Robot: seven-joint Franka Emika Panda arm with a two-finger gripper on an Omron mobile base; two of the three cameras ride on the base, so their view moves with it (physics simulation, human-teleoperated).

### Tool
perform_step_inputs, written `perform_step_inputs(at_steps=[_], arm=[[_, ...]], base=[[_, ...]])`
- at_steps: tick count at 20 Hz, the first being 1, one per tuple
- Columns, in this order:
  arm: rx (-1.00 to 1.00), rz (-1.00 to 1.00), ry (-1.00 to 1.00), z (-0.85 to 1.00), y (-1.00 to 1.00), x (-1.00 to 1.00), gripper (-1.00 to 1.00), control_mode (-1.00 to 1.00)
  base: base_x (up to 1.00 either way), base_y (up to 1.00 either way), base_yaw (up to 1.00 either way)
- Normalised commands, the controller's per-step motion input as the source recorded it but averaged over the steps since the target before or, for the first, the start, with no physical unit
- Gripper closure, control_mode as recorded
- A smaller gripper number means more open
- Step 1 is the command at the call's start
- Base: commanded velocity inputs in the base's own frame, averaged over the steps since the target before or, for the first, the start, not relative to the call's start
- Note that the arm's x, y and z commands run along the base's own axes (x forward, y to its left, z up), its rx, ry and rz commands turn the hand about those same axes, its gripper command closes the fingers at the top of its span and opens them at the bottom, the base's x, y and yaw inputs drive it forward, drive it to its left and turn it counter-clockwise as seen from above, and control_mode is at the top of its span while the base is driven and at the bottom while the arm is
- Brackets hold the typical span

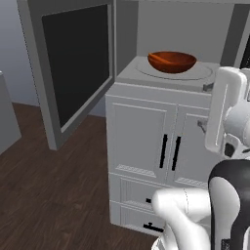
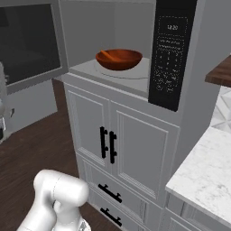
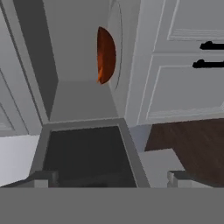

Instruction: Pick the carrot from the sink and place it in the bowl. Then pick the bowl and place it in the microwave. Then close the microwave door and press the start button.

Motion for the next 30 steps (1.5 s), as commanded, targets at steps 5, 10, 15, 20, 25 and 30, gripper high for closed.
perform_step_inputs(at_steps=[5, 10, 15, 20, 25, 30], arm=[[-0.05, -0.05, 0.00, 0.11, 0.86, -1.00, -1.00, -1.00], [0.00, -0.09, -0.05, 0.00, 0.95, -0.81, -1.00, -1.00], [0.00, -0.08, -0.04, 0.00, 0.86, -0.57, -1.00, -1.00], [0.00, -0.07, -0.10, -0.24, 0.71, 0.07, -1.00, -1.00], [0.00, -0.12, -0.04, -0.34, 0.92, 0.60, -1.00, -1.00], [0.00, -0.10, -0.03, -0.49, 0.79, 0.88, -1.00, -1.00]], base=[[0.00, 0.00, 0.00], [0.00, 0.00, 0.00], [0.00, 0.00, 0.00], [0.00, 0.00, 0.00], [0.00, 0.00, 0.00], [0.00, 0.00, 0.00]])
